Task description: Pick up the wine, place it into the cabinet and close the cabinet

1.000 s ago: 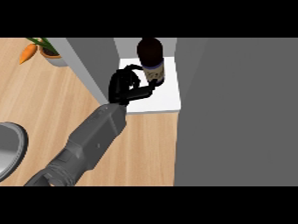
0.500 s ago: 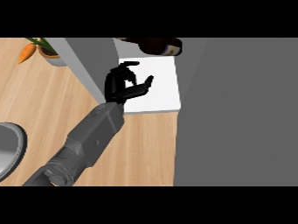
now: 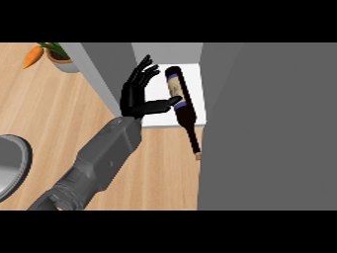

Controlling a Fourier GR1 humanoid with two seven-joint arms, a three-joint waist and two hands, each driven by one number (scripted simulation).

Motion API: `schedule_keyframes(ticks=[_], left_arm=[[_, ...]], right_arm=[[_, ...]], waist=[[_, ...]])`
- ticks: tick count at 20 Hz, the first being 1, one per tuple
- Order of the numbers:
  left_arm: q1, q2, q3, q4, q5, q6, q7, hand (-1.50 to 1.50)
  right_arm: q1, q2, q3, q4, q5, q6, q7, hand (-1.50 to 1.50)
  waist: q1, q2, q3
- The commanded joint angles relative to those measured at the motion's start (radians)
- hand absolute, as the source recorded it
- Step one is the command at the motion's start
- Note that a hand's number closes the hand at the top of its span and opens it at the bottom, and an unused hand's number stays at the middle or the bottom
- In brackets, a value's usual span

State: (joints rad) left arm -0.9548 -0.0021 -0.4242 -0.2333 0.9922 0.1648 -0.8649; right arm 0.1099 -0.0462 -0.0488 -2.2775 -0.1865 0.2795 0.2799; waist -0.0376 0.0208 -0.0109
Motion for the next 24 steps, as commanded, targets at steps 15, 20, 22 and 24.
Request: schedule_keyframes(ticks=[15, 20, 22, 24], left_arm=[[0.374, 0.162, -0.192, -0.751, -0.154, 0.170, 0.217, -1.50], [0.542, 0.274, -0.275, -1.124, -0.199, 0.280, 0.319, -1.50], [0.589, 0.341, -0.247, -1.237, -0.198, 0.273, 0.356, -1.50], [0.678, 0.370, -0.314, -1.395, -0.239, 0.363, 0.386, -1.50]], right_arm=[[-0.001, 0.016, 0.042, -0.049, 0.052, -0.036, 0.048, -1.50], [-0.042, -0.003, 0.022, -0.073, 0.012, -0.049, 0.116, -1.50], [-0.026, -0.004, 0.040, -0.131, 0.007, -0.056, 0.160, -1.50], [-0.022, 0.018, 0.033, -0.023, 0.026, -0.039, 0.064, -1.50]], waist=[[0.060, -0.032, 0.012], [0.068, -0.033, 0.012], [0.055, -0.029, 0.011], [0.068, -0.031, 0.012]])
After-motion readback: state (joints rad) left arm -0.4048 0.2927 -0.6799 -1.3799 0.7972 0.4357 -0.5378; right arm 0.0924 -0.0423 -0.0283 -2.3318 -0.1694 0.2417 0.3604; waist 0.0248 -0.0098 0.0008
